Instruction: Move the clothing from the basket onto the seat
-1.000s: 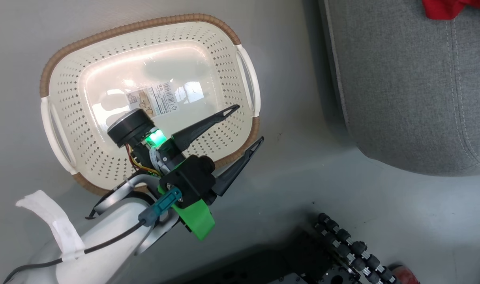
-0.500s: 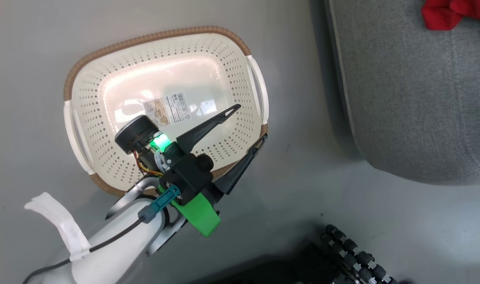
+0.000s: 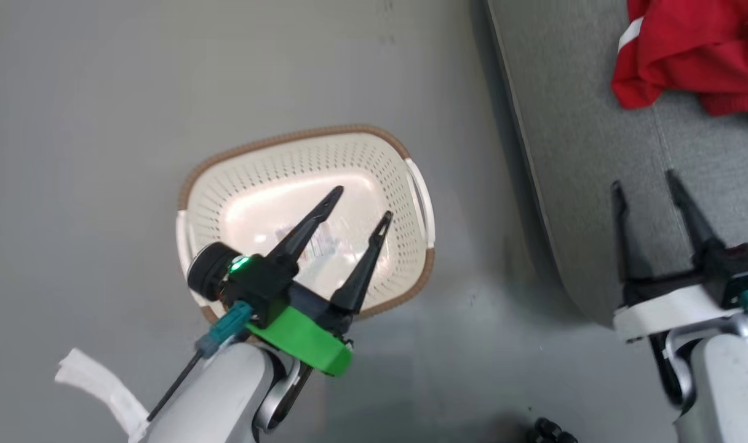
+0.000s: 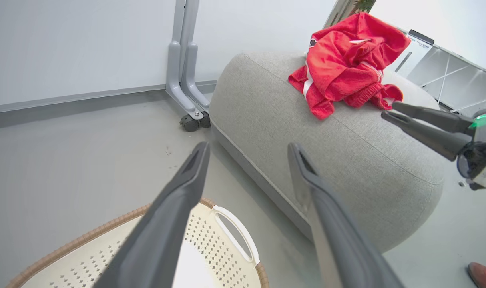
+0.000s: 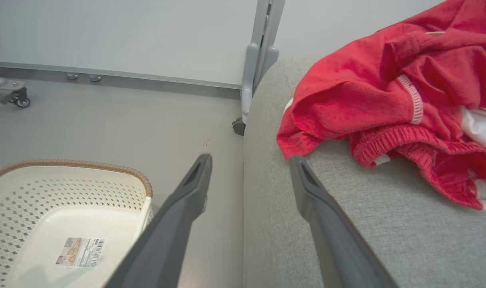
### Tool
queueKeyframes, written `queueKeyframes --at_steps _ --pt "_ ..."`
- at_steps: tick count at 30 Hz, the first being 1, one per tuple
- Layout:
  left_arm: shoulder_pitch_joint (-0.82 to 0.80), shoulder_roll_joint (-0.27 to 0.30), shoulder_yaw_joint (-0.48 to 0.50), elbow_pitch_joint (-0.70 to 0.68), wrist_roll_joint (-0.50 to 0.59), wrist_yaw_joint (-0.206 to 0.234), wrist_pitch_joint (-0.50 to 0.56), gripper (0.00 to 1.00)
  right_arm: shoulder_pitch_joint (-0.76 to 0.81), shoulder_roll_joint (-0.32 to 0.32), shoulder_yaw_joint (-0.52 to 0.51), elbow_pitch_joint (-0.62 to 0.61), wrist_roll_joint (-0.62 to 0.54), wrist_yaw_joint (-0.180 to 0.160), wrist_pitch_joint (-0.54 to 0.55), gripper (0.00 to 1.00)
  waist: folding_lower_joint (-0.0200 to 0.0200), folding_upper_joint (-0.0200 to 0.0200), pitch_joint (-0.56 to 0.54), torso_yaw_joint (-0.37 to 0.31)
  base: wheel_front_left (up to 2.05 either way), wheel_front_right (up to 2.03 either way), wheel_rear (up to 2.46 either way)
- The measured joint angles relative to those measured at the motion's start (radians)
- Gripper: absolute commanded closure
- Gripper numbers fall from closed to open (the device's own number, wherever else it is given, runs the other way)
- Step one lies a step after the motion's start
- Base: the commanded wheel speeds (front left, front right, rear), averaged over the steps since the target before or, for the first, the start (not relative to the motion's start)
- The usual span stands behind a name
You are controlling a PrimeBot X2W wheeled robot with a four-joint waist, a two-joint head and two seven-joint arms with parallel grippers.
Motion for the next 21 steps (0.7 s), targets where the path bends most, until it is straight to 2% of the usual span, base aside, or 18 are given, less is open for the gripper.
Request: queueKeyframes --at_steps 8,12,21 --pt "0.251 -0.111 0.292 -0.014 0.026 -0.003 -0.002 0.0 0.079 0.037 0.143 0.065 0.019 0.0 0.0 0.0 0.0 0.0 -0.189 0.07 0.0 0.0 0.0" --pt "0.357 -0.141 0.404 0.001 0.068 -0.015 -0.002 0.0 0.114 0.048 0.176 0.08 0.034 0.0 0.0 0.0 0.0 0.0 -0.284 0.104 0.0 0.0 0.0" --pt "0.51 -0.18 0.549 -0.006 0.16 -0.039 -0.002 0.0 0.212 0.068 0.174 0.03 0.042 0.0 0.0 0.0 -0.0001 0.0 -0.478 0.163 0.0 0.0 0.0"
